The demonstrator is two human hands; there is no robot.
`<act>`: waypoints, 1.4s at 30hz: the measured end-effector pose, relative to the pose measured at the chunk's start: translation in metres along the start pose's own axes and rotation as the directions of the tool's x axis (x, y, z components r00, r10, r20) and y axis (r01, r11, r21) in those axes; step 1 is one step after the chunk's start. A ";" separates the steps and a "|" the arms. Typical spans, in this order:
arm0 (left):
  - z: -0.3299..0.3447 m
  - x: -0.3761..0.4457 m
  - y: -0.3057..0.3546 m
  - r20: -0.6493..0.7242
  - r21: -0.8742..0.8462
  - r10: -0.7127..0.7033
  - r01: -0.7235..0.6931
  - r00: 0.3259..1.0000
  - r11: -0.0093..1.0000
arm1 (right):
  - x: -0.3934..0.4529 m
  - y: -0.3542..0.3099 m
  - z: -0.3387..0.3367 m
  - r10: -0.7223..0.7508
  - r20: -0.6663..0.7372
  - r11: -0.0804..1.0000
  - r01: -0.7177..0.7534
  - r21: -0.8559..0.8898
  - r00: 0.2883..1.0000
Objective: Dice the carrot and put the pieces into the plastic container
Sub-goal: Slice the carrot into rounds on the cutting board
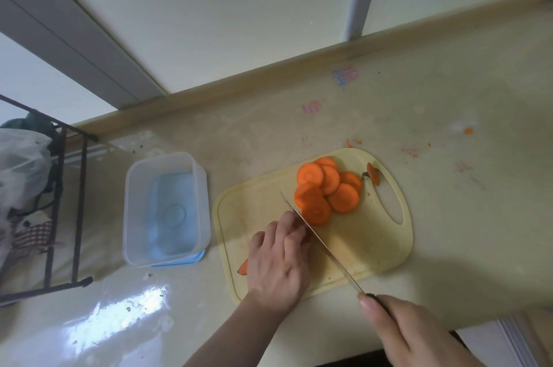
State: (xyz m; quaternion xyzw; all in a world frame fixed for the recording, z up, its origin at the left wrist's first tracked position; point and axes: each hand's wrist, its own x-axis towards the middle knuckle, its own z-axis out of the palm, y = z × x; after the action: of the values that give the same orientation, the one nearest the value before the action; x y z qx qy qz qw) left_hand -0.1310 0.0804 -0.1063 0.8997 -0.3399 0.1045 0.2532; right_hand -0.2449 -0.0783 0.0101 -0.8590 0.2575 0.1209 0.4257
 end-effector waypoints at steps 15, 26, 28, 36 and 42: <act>0.001 -0.001 0.001 -0.002 0.025 -0.024 0.024 1.000 0.999 | 0.024 0.004 0.010 0.022 0.270 0.999 -0.011 -0.043 0.962; -0.014 -0.002 0.000 -0.044 -0.021 -0.140 0.139 0.989 0.990 | 0.077 -0.022 0.019 -0.038 0.219 0.989 0.005 0.149 0.975; -0.016 -0.003 -0.002 -0.051 0.014 -0.180 0.181 0.982 0.983 | 0.068 -0.024 0.009 -0.053 0.226 0.983 0.011 0.183 0.973; -0.013 -0.006 -0.005 -0.055 0.029 -0.139 0.141 0.989 0.990 | 0.020 -0.021 -0.008 -0.072 0.261 0.995 0.052 0.081 0.963; -0.013 -0.008 -0.005 -0.059 0.014 -0.121 0.123 0.991 0.992 | 0.018 -0.012 -0.005 -0.043 0.242 0.999 0.050 -0.020 0.969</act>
State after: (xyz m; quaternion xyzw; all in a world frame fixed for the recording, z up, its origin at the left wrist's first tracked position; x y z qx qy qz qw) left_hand -0.1339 0.0950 -0.1003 0.9176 -0.2758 0.1180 0.2609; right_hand -0.2236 -0.0823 0.0141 -0.8491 0.1820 0.2178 0.4455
